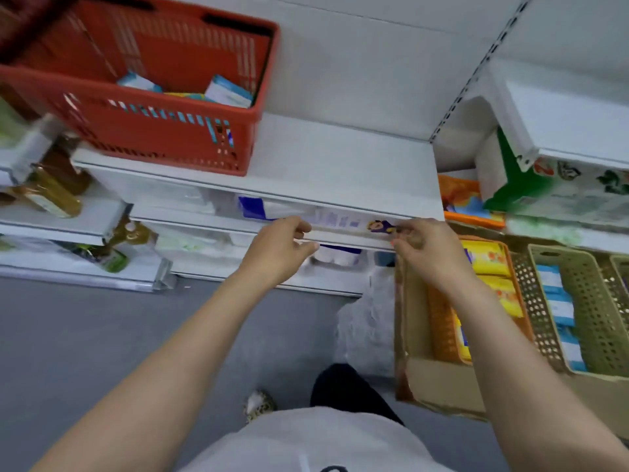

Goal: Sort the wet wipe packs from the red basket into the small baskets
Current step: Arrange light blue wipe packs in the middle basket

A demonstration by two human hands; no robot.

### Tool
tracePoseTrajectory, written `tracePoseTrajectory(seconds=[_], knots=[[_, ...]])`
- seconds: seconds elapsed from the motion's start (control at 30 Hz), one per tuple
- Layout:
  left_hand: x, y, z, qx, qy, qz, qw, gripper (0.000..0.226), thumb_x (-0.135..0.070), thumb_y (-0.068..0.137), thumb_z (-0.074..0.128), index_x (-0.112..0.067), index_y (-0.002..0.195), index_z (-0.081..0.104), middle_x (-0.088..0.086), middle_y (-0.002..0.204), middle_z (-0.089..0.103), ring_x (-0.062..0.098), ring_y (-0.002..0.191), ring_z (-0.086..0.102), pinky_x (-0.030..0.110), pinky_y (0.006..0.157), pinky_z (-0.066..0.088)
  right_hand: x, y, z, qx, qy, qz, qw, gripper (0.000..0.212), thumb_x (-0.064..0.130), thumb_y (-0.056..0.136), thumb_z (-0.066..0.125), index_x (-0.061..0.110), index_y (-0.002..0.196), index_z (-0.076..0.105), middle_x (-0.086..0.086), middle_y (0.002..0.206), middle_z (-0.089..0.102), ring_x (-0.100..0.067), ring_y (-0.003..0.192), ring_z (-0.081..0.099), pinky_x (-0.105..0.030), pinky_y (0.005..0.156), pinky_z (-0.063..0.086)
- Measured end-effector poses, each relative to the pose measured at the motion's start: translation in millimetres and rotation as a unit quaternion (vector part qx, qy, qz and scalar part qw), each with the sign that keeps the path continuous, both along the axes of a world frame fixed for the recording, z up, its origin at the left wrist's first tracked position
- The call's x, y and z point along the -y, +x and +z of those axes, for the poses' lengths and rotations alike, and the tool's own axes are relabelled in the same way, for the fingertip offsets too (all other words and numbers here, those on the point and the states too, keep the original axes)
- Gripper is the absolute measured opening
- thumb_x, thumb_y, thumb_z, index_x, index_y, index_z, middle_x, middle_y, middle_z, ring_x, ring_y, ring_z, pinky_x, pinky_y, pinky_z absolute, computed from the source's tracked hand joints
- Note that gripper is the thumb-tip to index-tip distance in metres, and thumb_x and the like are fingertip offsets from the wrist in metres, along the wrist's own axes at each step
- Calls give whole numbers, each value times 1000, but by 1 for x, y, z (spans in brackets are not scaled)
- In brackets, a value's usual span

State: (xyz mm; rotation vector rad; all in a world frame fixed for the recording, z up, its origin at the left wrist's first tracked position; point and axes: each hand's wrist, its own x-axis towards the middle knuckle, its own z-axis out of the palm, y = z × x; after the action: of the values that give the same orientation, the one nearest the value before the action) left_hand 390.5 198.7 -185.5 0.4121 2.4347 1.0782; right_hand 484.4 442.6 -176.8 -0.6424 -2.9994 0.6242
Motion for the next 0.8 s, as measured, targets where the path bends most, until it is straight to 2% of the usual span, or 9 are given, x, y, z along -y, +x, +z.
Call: tracePoseTrajectory(seconds=[0.1, 0.17, 0.3, 0.43, 0.53, 0.63, 0.7, 0.8], knots=[[61, -38, 25, -67, -21, 23, 997, 31, -30, 88, 69, -19, 116, 63, -3, 115, 65, 17, 96, 64, 37, 91, 50, 65, -50, 27, -9, -10, 72, 997, 36, 32, 90, 66, 20, 124, 66, -4, 124, 65, -24, 119, 53, -29, 96, 38], [92, -67, 35, -116, -33, 48, 992, 31, -30, 88, 68, -20, 117, 63, -1, 115, 65, 19, 101, 63, 39, 92, 49, 98, -88, 43, -24, -7, 116, 993, 38, 35, 93, 63, 22, 128, 62, 0, 131, 61, -21, 126, 47, -28, 102, 34], [137, -135, 52, -222, -29, 98, 970, 37, -30, 89, 67, -21, 124, 58, 2, 116, 61, 21, 107, 59, 38, 93, 47, 144, -176, 71, -100, -18, 156, 982, 36, 32, 92, 65, 22, 127, 63, 1, 127, 62, -20, 122, 49, -17, 91, 29], [167, -211, 65, -299, -14, 134, 945, 42, -24, 89, 68, -16, 128, 55, 4, 121, 62, 23, 114, 58, 37, 98, 44, 181, -276, 81, -148, -38, 179, 972, 35, 28, 90, 67, 21, 124, 65, -3, 123, 64, -23, 117, 52, -21, 92, 33], [179, -270, 70, -285, -4, 147, 947, 41, -20, 89, 68, -14, 127, 55, 7, 119, 62, 23, 110, 60, 40, 96, 46, 199, -343, 82, -132, -63, 199, 969, 34, 29, 90, 66, 21, 124, 65, -3, 125, 64, -23, 119, 52, -26, 98, 34], [191, -317, 62, -239, -18, 140, 961, 44, -23, 89, 68, -16, 130, 53, 5, 120, 62, 20, 106, 62, 36, 89, 48, 205, -400, 74, -86, -53, 210, 972, 37, 32, 90, 65, 20, 125, 65, -4, 125, 65, -24, 120, 54, -32, 102, 39], [197, -342, 54, -204, -60, 140, 967, 47, -32, 89, 67, -23, 132, 50, -1, 122, 61, 16, 102, 63, 34, 84, 48, 206, -435, 61, -16, -32, 217, 975, 40, 35, 90, 66, 18, 126, 63, -6, 127, 65, -26, 120, 56, -33, 100, 42], [201, -373, 44, -146, -104, 132, 975, 52, -41, 88, 66, -29, 134, 45, -4, 128, 60, 18, 106, 63, 41, 90, 51, 212, -478, 33, 130, -14, 247, 960, 52, 41, 88, 68, 17, 133, 58, -7, 133, 61, -26, 121, 57, -32, 96, 44]])
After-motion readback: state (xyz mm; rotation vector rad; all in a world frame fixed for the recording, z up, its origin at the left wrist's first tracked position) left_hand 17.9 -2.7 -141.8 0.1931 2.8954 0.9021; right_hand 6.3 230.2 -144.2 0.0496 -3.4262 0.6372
